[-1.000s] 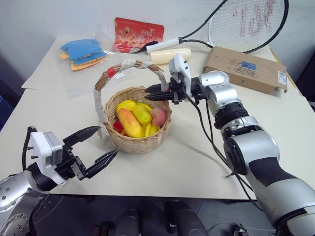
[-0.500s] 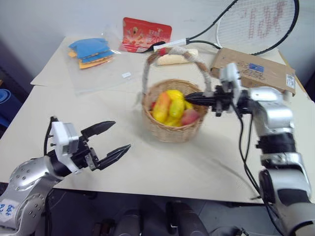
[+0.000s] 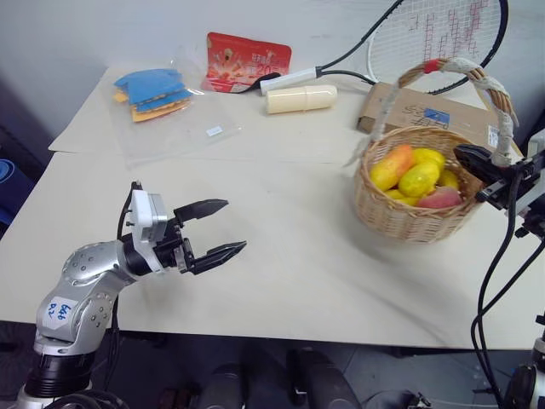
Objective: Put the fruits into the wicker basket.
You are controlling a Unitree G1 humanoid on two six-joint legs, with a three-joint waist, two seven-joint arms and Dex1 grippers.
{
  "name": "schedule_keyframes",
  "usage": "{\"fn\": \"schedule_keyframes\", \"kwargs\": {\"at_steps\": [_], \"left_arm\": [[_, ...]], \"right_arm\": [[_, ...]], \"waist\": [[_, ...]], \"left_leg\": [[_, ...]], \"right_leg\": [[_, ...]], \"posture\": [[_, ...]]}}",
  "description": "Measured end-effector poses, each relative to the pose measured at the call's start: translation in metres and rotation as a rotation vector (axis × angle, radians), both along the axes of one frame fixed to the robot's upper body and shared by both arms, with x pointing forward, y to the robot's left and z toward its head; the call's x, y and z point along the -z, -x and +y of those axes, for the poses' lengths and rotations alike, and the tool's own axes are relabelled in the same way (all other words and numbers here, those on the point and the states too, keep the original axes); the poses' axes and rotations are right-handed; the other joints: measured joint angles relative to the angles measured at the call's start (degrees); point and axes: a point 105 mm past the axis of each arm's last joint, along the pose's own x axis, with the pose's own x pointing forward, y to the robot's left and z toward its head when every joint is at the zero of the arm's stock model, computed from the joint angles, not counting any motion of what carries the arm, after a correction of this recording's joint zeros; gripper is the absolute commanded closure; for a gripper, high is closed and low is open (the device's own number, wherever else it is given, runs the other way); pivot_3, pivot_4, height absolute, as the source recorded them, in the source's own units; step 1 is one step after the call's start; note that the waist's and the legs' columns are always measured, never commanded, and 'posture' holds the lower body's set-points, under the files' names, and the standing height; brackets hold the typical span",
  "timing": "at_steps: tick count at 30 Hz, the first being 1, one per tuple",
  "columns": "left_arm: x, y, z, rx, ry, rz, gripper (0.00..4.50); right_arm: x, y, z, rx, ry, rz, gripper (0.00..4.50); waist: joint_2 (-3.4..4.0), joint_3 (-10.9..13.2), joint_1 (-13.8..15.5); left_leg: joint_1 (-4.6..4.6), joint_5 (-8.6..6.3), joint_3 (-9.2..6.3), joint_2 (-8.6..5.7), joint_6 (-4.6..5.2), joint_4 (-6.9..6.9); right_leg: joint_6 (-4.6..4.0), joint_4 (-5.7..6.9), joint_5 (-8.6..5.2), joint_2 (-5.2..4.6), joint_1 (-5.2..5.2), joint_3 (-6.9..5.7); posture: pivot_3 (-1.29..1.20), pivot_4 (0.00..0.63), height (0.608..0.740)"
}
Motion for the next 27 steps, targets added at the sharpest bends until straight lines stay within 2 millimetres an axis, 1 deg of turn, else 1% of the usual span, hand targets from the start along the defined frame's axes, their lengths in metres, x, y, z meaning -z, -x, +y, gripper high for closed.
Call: {"fn": "schedule_keyframes", "kwargs": {"at_steps": [2,6,7,10,12,13,15,17,18,20,21,22,24,26,27], "left_arm": [[0.001,0.000,-0.002,0.007,0.003,0.001,0.00],[0.000,0.000,-0.006,0.029,0.002,-0.008,0.00],[0.000,0.000,-0.006,0.030,0.001,-0.009,0.00],[0.001,-0.001,-0.006,0.033,-0.001,-0.006,0.00],[0.003,-0.002,-0.005,0.031,-0.001,0.001,0.00],[0.003,-0.002,-0.004,0.029,-0.001,0.006,0.00],[0.005,-0.002,-0.003,0.033,-0.012,0.012,0.00],[0.008,-0.001,-0.001,0.033,-0.035,0.019,0.00],[0.011,-0.001,0.001,0.029,-0.051,0.028,0.00],[0.022,0.003,0.008,0.015,-0.079,0.067,0.00],[0.028,0.006,0.012,0.007,-0.095,0.088,0.00],[0.039,0.011,0.020,-0.008,-0.124,0.124,0.00],[0.053,0.016,0.031,-0.036,-0.158,0.164,0.00],[0.065,0.022,0.041,-0.073,-0.198,0.187,0.00],[0.070,0.025,0.044,-0.085,-0.210,0.194,0.00]], "right_arm": [[0.002,0.000,-0.005,0.030,-0.013,-0.017,4.46],[0.019,-0.003,-0.020,0.118,-0.031,0.008,4.46],[0.023,-0.003,-0.025,0.140,-0.041,0.020,4.27],[0.039,0.002,-0.030,0.153,-0.042,0.062,3.56],[0.048,0.005,-0.032,0.148,-0.035,0.082,2.77],[0.050,0.006,-0.033,0.149,-0.034,0.089,2.45],[0.052,0.012,-0.038,0.147,0.013,0.110,1.74],[0.050,0.022,-0.048,0.148,0.077,0.141,1.11],[0.048,0.029,-0.053,0.141,0.098,0.142,0.78],[0.047,0.045,-0.062,0.127,0.083,0.152,0.09],[0.049,0.052,-0.067,0.132,0.068,0.163,0.04],[0.053,0.063,-0.075,0.148,0.046,0.184,0.04],[0.058,0.074,-0.080,0.145,0.052,0.205,0.04],[0.060,0.082,-0.070,0.058,0.128,0.153,0.04],[0.065,0.084,-0.063,0.013,0.152,0.141,0.04]], "waist": [[0.00,0.0,0.1],[0.00,0.0,0.3],[0.00,0.0,0.3],[0.00,0.0,0.2],[0.01,0.0,0.1],[0.01,0.0,0.1],[0.04,0.0,0.3],[0.05,0.0,0.4],[0.05,0.0,0.4],[0.04,0.0,0.4],[0.05,0.0,0.4],[0.04,0.0,0.4],[0.05,0.0,0.2],[0.03,0.0,-0.2],[-0.01,0.0,-0.3]], "left_leg": [[0.00,0.00,0.00,0.00,0.00,0.00],[-0.01,0.01,-0.01,-0.01,0.01,0.02],[0.00,0.01,-0.01,-0.01,0.01,0.02],[0.01,0.01,-0.01,0.00,0.01,0.01],[0.02,0.01,0.01,0.00,0.01,0.01],[0.05,0.01,0.02,0.00,0.02,0.02],[0.04,0.02,0.02,-0.03,0.03,0.02],[0.04,0.02,0.00,-0.02,0.03,0.00],[0.04,0.02,-0.01,-0.03,0.04,0.00],[0.06,0.01,-0.02,-0.02,0.06,-0.01],[0.06,0.00,-0.03,-0.02,0.07,-0.02],[0.07,0.00,-0.03,-0.01,0.08,-0.04],[0.11,0.00,0.00,-0.01,0.08,-0.04],[0.48,0.00,0.07,0.00,0.08,-0.15],[0.81,-0.02,0.07,0.02,0.10,-0.26]], "right_leg": [[0.01,0.00,0.01,0.00,0.00,0.01],[0.06,-0.02,0.03,-0.01,0.02,0.02],[0.06,-0.03,0.04,-0.01,0.04,0.02],[0.07,-0.02,0.04,0.00,0.04,0.02],[0.07,0.00,0.04,0.01,0.04,0.05],[0.07,0.01,0.04,0.01,0.05,0.06],[0.07,0.01,0.04,0.00,0.04,0.06],[0.07,-0.05,0.04,0.00,0.07,0.05],[0.08,-0.08,0.04,0.00,0.09,0.05],[0.08,-0.12,0.05,0.00,0.16,0.04],[0.09,-0.14,0.05,0.00,0.16,0.04],[0.09,-0.14,0.05,-0.01,0.16,0.04],[0.08,-0.14,0.05,-0.01,0.20,0.08],[0.08,-0.15,0.04,0.02,0.47,0.15],[0.07,-0.26,0.03,0.05,0.85,0.15]], "posture": [[0.00,0.150,0.740],[0.00,0.150,0.740],[0.00,0.150,0.740],[0.00,0.150,0.740],[0.00,0.150,0.740],[0.00,0.150,0.740],[0.00,0.150,0.740],[0.00,0.150,0.740],[0.00,0.150,0.740],[0.00,0.150,0.740],[0.00,0.150,0.740],[0.00,0.150,0.740],[0.00,0.150,0.740],[0.00,0.150,0.740],[0.00,0.150,0.740]]}}
